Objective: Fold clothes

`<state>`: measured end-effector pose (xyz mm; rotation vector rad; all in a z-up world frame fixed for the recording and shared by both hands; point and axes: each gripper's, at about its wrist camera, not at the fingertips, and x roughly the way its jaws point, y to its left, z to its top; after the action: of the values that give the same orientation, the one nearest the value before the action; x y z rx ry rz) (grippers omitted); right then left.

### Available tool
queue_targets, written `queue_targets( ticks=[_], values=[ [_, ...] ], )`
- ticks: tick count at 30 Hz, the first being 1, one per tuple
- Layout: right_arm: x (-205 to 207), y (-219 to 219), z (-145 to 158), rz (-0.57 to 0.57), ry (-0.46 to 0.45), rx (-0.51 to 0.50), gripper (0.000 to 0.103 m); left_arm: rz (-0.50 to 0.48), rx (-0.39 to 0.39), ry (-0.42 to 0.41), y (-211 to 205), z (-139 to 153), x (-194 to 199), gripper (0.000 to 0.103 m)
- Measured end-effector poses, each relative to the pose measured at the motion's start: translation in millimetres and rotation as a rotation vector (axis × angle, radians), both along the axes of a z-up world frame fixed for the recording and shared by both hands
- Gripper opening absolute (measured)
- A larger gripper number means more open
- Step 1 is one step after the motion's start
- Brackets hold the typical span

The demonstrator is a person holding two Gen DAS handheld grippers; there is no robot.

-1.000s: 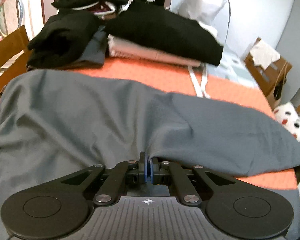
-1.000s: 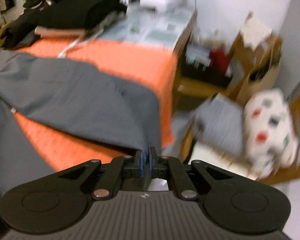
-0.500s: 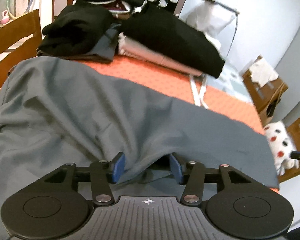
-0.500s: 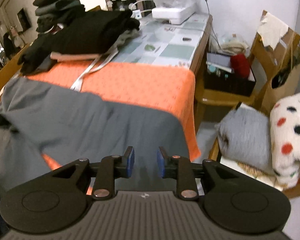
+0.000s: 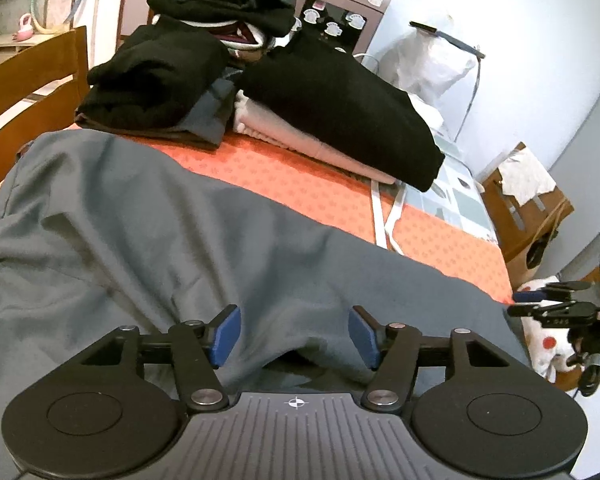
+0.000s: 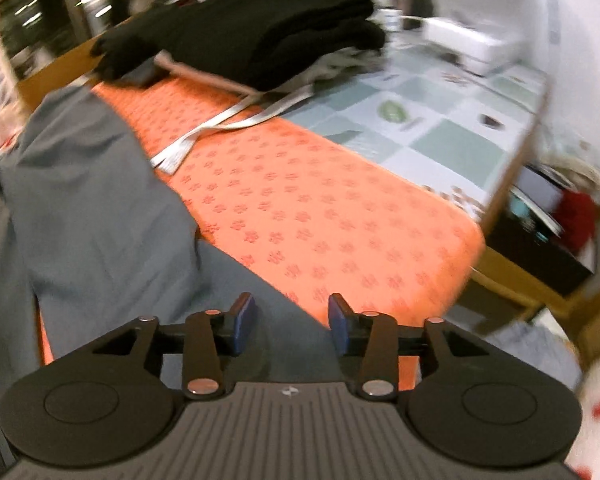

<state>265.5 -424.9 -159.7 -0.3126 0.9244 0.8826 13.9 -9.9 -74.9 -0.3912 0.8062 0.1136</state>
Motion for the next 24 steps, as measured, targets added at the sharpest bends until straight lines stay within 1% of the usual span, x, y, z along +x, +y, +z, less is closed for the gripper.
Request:
queue_targets(
  ticks=[4,6,8,10,12,13,17,19,21,24],
  values=[
    [11.2,16.3,-10.7,0.140,0.053,-0.014,0.049,0.024,-0.002,0.009,-2.8,0.5,0.6,0.063],
    [12.3,19.0,-11.4,0.180,0.060,-0.013,0.047,0.036,-0.002,0.015,-4.0,0.6,0.9,0.063],
    [13.2,16.6,-9.7,0.174,0.075,-0.012,0.034,0.044,-0.004,0.020,-5.1,-0.2,1.0,0.063],
    [13.8,10.8,-6.5,0.165,0.076,-0.006,0.003,0.056,-0.005,0.028,-6.3,-1.6,1.6,0.063],
    [7.7,5.3,-0.3,0.179,0.055,0.006,0.002,0.066,-0.002,0.036,-6.3,-3.2,2.5,0.063],
    [2.6,3.0,5.5,0.175,0.027,0.007,0.002,0.071,0.003,0.036,-6.2,-3.3,3.0,0.063],
    [-14.5,-10.9,47.2,0.103,-0.109,0.034,0.002,0.093,0.013,0.010,-3.9,2.1,2.3,0.063],
    [-20.1,-15.9,60.8,0.042,-0.181,0.006,0.002,0.098,0.004,0.000,-1.7,3.3,0.7,0.063],
    [-21.7,-17.8,66.2,-0.033,-0.247,-0.056,0.002,0.100,-0.007,-0.006,0.2,2.9,-1.4,0.063],
    [-23.4,-19.5,66.8,-0.124,-0.273,-0.070,0.014,0.099,-0.001,-0.016,0.8,3.2,-6.7,0.063]
  ],
)
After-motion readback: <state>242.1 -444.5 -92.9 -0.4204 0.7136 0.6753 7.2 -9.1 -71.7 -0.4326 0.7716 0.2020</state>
